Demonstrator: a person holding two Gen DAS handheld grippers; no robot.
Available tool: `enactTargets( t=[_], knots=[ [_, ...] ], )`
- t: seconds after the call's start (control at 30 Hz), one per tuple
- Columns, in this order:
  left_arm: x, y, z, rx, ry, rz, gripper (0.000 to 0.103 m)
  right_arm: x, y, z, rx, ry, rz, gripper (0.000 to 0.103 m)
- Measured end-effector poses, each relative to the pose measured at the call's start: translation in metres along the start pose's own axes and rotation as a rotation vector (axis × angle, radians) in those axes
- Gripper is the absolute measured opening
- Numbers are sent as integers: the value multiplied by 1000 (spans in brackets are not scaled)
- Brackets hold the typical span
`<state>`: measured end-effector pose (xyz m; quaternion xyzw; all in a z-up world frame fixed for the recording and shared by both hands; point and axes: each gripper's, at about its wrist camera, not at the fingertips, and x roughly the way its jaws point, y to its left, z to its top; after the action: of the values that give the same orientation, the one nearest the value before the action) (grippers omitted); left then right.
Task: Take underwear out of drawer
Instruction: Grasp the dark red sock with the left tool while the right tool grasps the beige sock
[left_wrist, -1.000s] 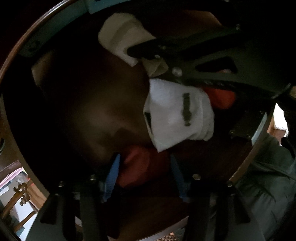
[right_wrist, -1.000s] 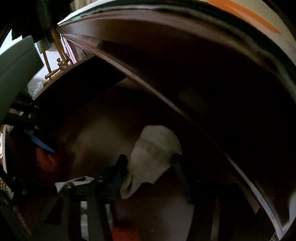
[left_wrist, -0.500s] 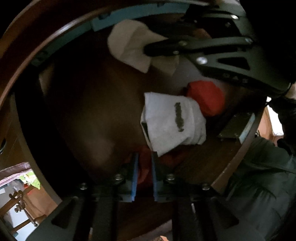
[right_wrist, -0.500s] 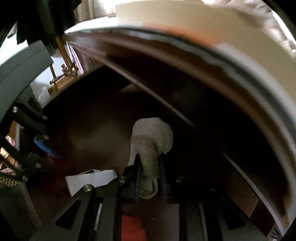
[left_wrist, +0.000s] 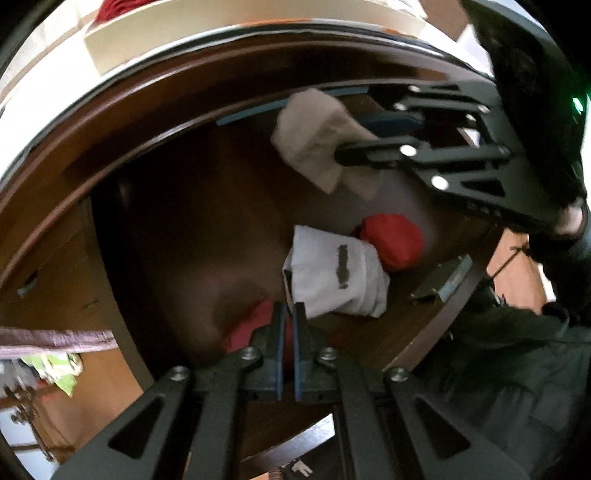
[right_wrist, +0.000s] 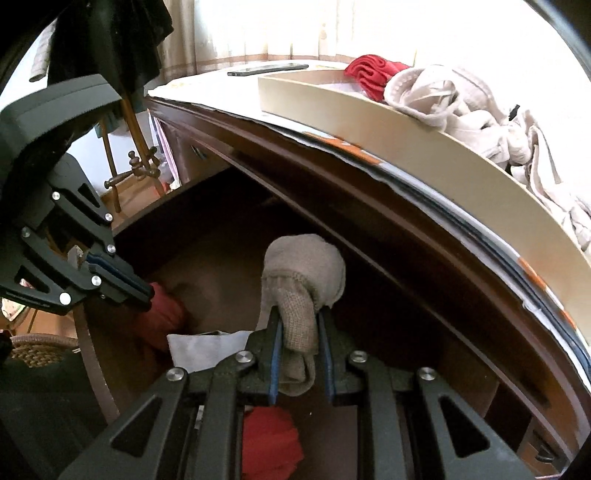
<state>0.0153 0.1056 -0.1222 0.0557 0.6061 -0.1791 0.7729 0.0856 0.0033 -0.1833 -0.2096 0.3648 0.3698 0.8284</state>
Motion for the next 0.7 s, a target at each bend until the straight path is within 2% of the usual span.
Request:
enactTargets(
  t=[0.13,0.17,0.2,0.27,0.47,0.53,0.6,0.7],
  knots=[
    [7,9,2,-1,66,20,7,-11,-5,-2,-4,1,1,20],
    [23,4,2,10,88,19,16,-12,-5,-3,-4,0,3,20],
    [24,4,2,14,99,28,31,-10,-3,-2,-4,-1,6,20],
    [33,-1,1,35,118,53,51,-10,-4,-3,-5,-2,13,20],
    [52,-6,10,80,182,88,53,-9,-6,-5,-1,-7,25,20],
    [59,-1,6,61,201,67,50,-12,-10,-6,7,-14,26,20],
    [65,4,5,60,217,76,43,-14,-12,-7,15,-21,27,20],
    [69,14,5,40,237,47,43,-17,-15,-11,16,-23,28,20]
  ],
)
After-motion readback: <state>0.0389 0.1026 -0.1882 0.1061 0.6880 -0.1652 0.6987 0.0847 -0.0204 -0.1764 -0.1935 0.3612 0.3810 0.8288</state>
